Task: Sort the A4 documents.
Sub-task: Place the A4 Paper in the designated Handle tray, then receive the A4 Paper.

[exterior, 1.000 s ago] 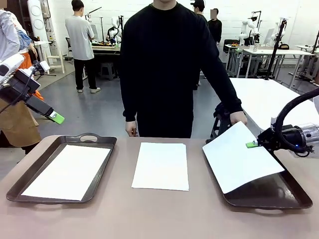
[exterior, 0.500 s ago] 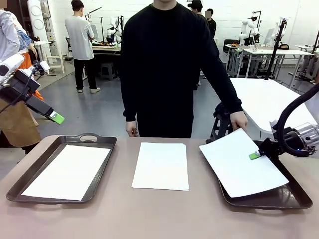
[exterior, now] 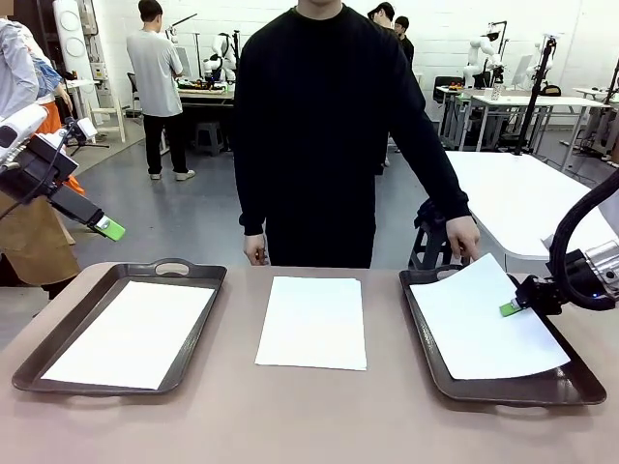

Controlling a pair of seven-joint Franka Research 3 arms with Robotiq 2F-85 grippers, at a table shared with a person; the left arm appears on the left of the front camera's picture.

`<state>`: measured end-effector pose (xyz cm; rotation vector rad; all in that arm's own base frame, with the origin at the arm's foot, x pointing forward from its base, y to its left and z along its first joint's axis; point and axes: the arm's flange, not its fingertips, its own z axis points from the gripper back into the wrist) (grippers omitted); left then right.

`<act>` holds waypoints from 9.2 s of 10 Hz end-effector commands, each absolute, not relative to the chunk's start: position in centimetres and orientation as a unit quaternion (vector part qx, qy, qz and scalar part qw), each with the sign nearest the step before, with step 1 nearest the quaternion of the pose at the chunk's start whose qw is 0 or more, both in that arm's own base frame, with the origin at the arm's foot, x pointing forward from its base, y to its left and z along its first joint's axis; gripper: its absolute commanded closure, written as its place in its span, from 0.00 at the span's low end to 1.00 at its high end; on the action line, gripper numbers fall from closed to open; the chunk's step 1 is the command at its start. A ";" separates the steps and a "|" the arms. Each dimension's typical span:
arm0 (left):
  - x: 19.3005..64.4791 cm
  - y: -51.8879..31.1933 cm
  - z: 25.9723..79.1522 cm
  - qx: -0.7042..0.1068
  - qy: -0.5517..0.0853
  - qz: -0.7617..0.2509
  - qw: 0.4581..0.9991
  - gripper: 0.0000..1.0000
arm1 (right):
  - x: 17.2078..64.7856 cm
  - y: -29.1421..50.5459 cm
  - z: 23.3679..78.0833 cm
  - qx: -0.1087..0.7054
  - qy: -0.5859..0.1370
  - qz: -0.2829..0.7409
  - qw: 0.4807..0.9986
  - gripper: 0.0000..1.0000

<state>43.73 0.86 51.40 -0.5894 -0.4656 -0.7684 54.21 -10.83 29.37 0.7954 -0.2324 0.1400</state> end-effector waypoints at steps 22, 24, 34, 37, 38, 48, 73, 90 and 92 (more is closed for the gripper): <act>43.7 0.8 51.4 -0.281 -0.222 -0.371 0.857 0.00 | 54.3 -10.1 35.2 0.256 -0.111 0.088 0.956 0.00; 43.7 0.8 51.4 -0.281 -0.222 -0.371 0.857 0.00 | 54.7 -10.9 35.1 0.263 -0.119 0.089 0.953 0.00; 43.7 0.8 51.4 -0.281 -0.222 -0.371 0.857 0.00 | 54.7 -10.9 35.1 0.263 -0.119 0.089 0.953 0.00; 43.7 0.8 51.4 -0.281 -0.222 -0.371 0.857 0.00 | 54.7 -10.9 35.1 0.263 -0.119 0.089 0.953 0.00; 43.7 0.8 51.4 -0.281 -0.222 -0.371 0.857 0.00 | 54.7 -10.9 35.1 0.263 -0.119 0.089 0.953 0.00; 43.7 0.8 51.4 -0.281 -0.222 -0.371 0.857 0.00 | 53.4 -0.2 50.0 0.389 -0.219 0.406 0.797 0.00; 43.7 0.8 51.4 -0.281 -0.222 -0.371 0.857 0.00 | 50.1 3.8 51.3 0.316 -0.193 0.538 0.757 0.00; 43.7 0.8 51.4 -0.281 -0.222 -0.371 0.857 0.00 | 50.1 3.8 51.3 0.316 -0.193 0.538 0.757 0.00; 43.7 0.8 51.4 -0.281 -0.222 -0.371 0.857 0.00 | 50.1 3.8 51.3 0.316 -0.193 0.538 0.757 0.00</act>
